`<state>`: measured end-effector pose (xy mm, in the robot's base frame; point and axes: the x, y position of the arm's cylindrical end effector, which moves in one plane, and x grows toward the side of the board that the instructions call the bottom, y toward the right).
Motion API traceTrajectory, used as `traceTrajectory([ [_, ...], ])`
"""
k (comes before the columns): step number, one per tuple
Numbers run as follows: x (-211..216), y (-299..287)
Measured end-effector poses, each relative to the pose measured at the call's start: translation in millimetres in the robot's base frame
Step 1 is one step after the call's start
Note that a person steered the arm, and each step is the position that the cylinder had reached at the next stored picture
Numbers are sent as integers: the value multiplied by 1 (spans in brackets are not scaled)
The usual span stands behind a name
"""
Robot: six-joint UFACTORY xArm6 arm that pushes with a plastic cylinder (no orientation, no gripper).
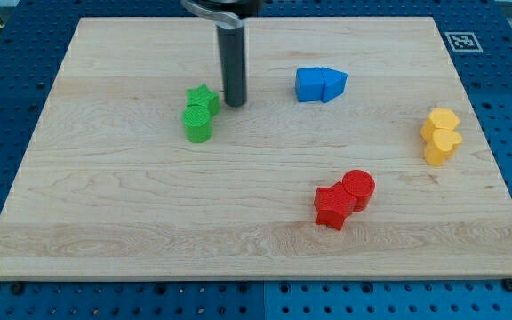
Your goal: Separate the blue triangle and the blue cube
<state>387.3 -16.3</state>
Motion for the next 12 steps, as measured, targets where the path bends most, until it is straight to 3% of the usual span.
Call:
traceTrajectory([
  [3,13,166],
  [4,13,191],
  [7,-37,193],
  [9,-38,190],
  [12,-37,73],
])
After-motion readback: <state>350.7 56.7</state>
